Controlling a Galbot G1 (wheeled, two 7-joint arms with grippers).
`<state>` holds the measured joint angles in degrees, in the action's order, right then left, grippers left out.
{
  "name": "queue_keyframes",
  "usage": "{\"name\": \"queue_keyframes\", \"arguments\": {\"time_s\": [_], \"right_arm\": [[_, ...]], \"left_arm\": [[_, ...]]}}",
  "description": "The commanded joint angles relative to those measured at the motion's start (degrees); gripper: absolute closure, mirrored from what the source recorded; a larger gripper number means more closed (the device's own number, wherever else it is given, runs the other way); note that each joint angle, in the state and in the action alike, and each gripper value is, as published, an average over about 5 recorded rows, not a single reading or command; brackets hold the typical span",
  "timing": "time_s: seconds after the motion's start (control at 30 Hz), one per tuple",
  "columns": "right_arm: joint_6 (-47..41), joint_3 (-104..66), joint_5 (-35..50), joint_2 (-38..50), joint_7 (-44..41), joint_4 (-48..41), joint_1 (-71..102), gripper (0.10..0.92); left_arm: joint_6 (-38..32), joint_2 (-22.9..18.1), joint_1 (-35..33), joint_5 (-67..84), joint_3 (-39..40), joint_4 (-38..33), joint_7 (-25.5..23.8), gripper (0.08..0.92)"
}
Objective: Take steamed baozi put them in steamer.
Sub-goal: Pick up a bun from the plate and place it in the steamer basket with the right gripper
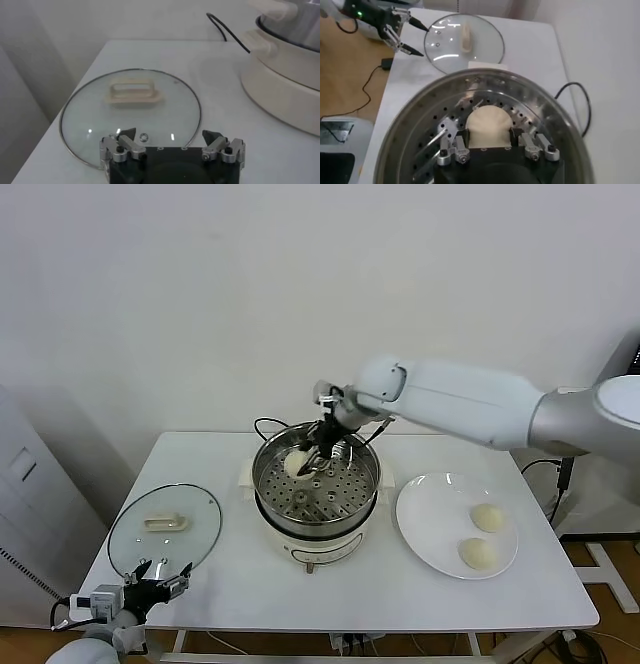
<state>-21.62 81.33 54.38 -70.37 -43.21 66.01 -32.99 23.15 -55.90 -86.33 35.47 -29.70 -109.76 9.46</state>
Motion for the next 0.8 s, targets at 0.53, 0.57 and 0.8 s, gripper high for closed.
{"name": "queue_keyframes", "arguments": {"time_s": [0.53,0.57,0.8], "right_arm": [[-2.94,-2.13,-1.82,-5.01,4.01,-5.04,6.33,0.442],[-2.95,-2.24,-1.78,-4.86,3.93,-4.90,6.13,0.408],[-1.22,-1.59,-2.32,0.95,-3.80,-2.66,-0.83,0.228]], "left_arm": [[-0.36,-0.04,-0.32,0.22,-0.35,0.51,-0.11,0.177],[-0.37,-0.03,-0.37,0.22,-0.38,0.49,-0.11,0.177],[-0.48,0.06,-0.69,0.23,-0.72,0.46,-0.12,0.177]]}}
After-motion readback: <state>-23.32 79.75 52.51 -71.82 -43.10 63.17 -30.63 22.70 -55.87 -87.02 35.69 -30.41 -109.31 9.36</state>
